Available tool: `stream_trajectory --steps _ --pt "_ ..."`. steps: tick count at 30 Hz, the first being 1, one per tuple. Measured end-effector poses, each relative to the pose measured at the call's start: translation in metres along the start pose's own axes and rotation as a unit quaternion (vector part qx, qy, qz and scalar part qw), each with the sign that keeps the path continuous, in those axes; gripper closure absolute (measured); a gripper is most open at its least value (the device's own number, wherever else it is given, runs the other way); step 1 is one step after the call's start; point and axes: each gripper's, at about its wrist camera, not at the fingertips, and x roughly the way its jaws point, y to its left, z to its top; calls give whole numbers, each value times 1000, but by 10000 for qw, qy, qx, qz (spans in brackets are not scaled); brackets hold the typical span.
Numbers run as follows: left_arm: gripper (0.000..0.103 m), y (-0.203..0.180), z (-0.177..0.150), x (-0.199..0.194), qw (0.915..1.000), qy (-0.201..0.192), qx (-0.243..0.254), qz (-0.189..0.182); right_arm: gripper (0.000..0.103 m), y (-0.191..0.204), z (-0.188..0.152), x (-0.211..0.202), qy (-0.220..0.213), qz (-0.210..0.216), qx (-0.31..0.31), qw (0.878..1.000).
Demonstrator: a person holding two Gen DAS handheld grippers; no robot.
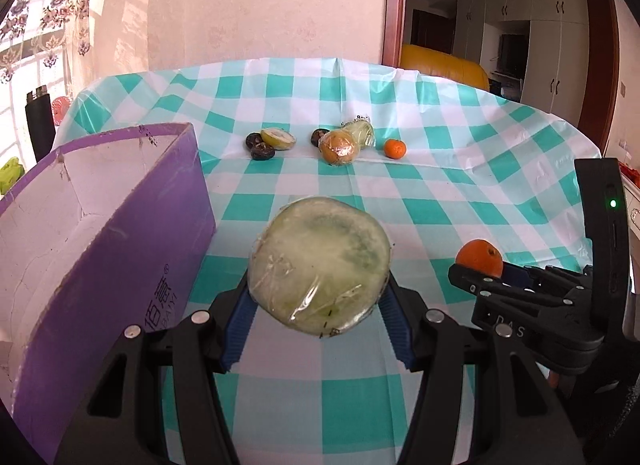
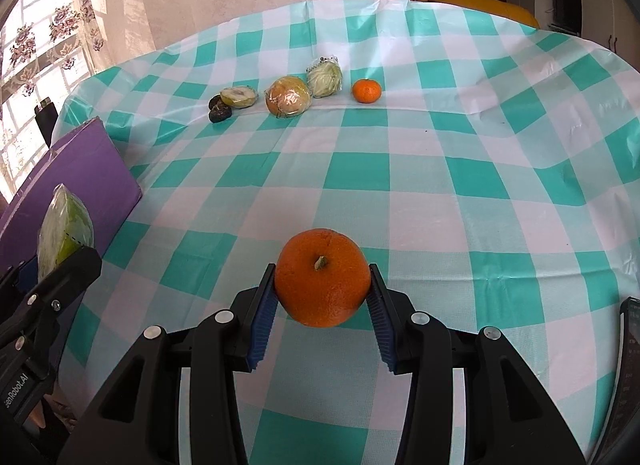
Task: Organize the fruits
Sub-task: 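Carry the wrapped cabbage over the purple box while the right gripper carries the orange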
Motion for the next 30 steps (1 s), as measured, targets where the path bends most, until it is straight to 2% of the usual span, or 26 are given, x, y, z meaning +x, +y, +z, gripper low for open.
stream_trajectory --steps 10,17,21,26,30 --pt "45 33 17 -72 9947 -847 -9 587 59 63 7 -49 -760 323 -780 9935" --pt "45 67 17 -105 9896 -1091 -164 923 59 103 9 -71 -987 615 -1206 9859" --pt "45 89 15 -123 9840 -1251 -244 1247 59 128 13 -84 -1147 786 -1453 9796" --pt "45 122 13 -138 9772 -1292 -451 1624 59 166 23 -98 -1326 1113 -1793 9684" --pt "45 154 8 -139 9733 -1060 -687 1915 59 205 30 -99 -1341 1305 -2202 9573"
